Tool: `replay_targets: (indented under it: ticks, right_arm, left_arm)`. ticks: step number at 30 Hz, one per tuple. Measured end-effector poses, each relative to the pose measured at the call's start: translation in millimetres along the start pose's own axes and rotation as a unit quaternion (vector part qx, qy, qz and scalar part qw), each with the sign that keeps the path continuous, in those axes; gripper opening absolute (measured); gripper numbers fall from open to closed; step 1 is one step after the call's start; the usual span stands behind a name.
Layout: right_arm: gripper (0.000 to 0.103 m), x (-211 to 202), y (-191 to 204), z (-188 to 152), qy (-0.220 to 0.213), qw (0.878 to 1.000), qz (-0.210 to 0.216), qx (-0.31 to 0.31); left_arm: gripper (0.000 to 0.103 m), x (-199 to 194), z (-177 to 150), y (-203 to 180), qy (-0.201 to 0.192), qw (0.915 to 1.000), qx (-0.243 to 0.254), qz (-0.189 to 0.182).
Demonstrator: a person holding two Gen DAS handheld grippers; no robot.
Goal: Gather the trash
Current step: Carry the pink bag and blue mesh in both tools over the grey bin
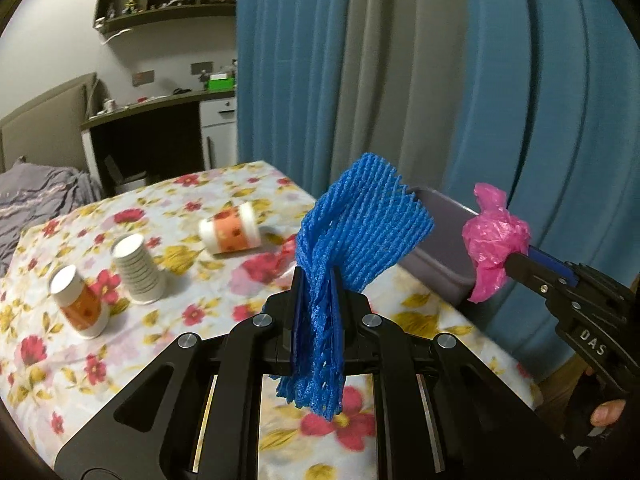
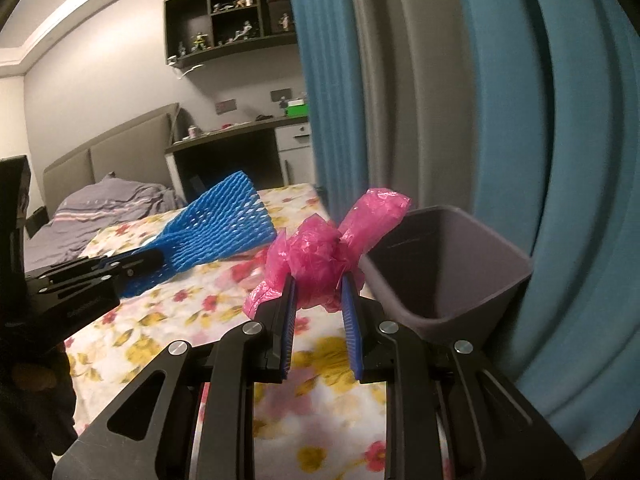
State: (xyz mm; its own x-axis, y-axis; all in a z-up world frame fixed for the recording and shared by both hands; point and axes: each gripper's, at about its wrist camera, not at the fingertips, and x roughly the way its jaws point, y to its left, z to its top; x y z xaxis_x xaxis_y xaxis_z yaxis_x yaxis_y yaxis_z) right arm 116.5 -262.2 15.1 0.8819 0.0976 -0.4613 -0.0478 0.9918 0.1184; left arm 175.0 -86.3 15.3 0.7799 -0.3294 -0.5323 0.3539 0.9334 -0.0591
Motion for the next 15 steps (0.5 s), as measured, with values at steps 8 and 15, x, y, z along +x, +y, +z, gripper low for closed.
replay_targets:
  ticks: [8,15]
  right_arm:
    - [0.023,17,-44,19,-0.014,0.999,-0.045,0.025]
    - [0.023,43,-75,25,-0.006,0.997,-0.069,0.047]
  left_arm:
    - [0.012,34,27,-33,-0.001,0.9994,0.007,-0.034]
    - [0.012,77,48,-69,0.001,0.9986,0.020,-0.050]
